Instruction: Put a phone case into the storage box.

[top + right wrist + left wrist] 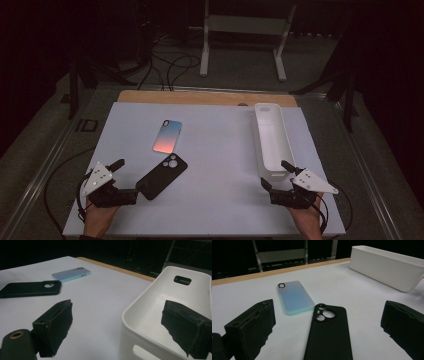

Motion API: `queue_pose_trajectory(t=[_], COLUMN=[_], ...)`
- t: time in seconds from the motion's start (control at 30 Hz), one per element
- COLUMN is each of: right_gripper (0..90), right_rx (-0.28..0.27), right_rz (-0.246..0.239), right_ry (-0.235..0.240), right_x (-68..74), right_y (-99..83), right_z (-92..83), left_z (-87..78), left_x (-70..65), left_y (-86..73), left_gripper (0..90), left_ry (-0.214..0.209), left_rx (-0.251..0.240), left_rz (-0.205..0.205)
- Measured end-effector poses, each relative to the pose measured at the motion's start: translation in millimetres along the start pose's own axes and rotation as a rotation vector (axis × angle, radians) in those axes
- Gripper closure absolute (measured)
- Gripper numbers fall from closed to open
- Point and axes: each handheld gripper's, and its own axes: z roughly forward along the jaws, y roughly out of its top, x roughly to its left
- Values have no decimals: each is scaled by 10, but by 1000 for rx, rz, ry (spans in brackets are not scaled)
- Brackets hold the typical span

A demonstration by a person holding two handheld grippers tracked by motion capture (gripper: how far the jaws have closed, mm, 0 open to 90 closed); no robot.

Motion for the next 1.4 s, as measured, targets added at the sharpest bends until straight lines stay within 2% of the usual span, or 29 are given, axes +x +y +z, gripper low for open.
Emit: queue_pose_trajectory(t=[0.47, 0.77, 0.93, 1.27, 1.4], right_gripper=[100, 100, 100, 100, 100], right_rx=[4, 5, 9, 9, 2], right_rz=[-3, -14, -18, -24, -30], right_ry=[3, 2, 3, 4, 1], right_x=[0, 8, 17, 20, 20], right_y=[-4, 4, 5, 20, 46], right_z=[7, 12, 22, 42, 44], left_z=[3, 38, 53, 115, 165], left_x=[17, 18, 26, 46, 66], left_y=[-10, -10, 0, 60, 139], left_gripper=[0, 0, 0, 0, 0], left_ry=[31, 26, 27, 41, 42], left_rx=[16, 37, 44, 66, 78], left_rz=[-11, -15, -31, -38, -42])
